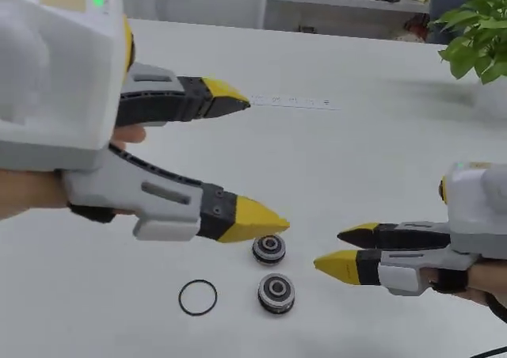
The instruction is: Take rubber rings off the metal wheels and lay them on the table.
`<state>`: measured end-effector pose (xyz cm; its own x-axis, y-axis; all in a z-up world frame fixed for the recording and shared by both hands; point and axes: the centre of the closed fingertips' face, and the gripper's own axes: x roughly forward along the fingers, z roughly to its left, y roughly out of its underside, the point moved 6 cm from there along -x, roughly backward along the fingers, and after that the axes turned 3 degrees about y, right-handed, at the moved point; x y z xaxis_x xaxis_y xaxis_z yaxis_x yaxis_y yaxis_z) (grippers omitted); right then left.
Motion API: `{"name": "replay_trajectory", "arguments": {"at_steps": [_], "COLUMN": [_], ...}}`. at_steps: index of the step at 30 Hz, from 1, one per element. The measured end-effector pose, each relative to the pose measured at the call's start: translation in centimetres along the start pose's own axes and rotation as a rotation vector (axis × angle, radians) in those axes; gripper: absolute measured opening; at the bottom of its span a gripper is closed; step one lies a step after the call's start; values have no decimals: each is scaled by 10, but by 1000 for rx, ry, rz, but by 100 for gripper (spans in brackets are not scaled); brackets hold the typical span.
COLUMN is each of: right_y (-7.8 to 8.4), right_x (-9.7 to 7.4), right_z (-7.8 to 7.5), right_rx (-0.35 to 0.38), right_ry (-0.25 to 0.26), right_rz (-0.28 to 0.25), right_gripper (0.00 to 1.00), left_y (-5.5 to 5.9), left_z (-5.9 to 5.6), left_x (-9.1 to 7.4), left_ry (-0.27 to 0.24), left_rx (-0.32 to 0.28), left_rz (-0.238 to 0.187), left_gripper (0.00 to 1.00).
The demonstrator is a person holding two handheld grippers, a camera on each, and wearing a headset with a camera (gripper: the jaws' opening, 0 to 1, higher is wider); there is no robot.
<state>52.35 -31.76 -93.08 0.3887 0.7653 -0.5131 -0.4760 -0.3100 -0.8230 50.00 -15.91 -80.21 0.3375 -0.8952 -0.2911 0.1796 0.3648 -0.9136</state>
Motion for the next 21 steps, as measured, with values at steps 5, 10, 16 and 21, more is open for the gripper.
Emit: {"name": "replay_trajectory", "arguments": {"at_steps": [5,10,16,21], "right_y": [4,8,17,23], "right_x": [3,10,18,23], "right_z": [3,6,12,15], "right_rx": [-38,-83,-139,-166], "right_ry": [-12,-33,-65,-81], "right_rz": [11,30,69,101], "right_gripper": [41,40,40,39], "left_y": [15,29,61,93], "left_z": [3,7,5,-11], "left_x": [18,36,51,57], "left_ry": [30,59,100,135], "left_rx": [-47,-75,-116,-130], "left_rz": [-29,-18,7,66], "left_gripper": [67,63,55,53]}}
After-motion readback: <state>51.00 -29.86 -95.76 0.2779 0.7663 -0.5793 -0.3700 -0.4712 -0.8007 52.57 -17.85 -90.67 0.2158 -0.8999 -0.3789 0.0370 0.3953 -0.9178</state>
